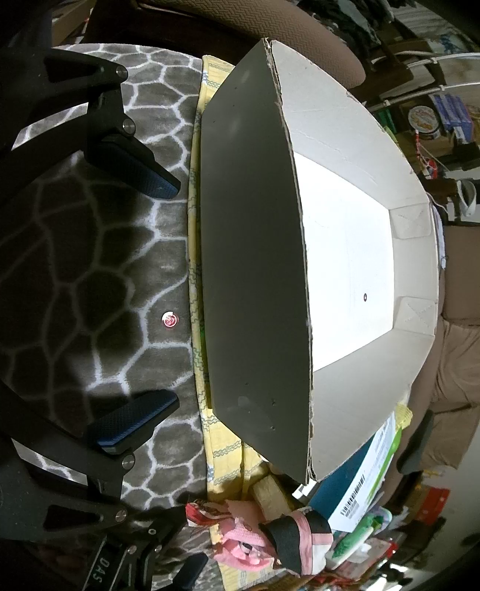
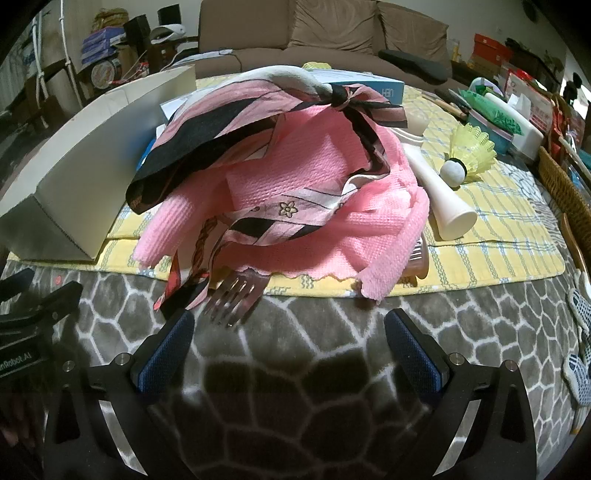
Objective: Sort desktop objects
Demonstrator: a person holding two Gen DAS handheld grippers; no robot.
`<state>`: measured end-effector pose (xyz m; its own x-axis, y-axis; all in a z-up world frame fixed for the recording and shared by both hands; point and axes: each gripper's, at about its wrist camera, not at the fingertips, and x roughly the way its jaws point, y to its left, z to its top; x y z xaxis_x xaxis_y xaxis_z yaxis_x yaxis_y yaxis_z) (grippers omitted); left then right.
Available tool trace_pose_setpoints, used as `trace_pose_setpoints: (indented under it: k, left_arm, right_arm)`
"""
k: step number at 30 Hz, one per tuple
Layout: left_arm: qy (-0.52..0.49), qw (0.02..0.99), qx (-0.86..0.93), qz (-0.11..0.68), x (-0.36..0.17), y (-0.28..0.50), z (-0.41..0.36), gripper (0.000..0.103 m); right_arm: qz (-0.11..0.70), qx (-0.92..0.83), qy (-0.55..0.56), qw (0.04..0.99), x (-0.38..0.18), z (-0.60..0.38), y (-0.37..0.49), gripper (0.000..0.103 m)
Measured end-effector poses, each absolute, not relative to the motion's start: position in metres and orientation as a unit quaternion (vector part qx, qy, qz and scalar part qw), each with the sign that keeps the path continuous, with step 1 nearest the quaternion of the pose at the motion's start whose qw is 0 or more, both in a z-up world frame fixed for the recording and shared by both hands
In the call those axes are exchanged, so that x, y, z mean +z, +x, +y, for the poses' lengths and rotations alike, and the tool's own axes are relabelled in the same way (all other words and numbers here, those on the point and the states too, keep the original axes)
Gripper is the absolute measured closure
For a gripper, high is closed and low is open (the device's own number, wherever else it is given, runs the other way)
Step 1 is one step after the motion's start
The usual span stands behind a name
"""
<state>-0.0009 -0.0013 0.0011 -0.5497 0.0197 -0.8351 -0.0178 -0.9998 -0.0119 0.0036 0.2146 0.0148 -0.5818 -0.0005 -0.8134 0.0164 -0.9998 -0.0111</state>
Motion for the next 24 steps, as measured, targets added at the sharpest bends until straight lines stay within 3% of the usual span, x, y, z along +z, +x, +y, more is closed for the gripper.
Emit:
trace_pose_setpoints:
  k: [16,24]
  left_arm:
    - [-0.437,0.022,0.899,-0.011,0.057,0.017,-0.018,0.000]
    - [-0.401,0.030,0.915,0.020,0.095,0.027,-0.020,0.000]
  right_arm:
    - [0.007,-0.908,0.420,-0.011,0.059,0.212,0.021,0.000]
    - [0.007,-0.914,0.406,-0.012,0.087,0.212,0.029,0.000]
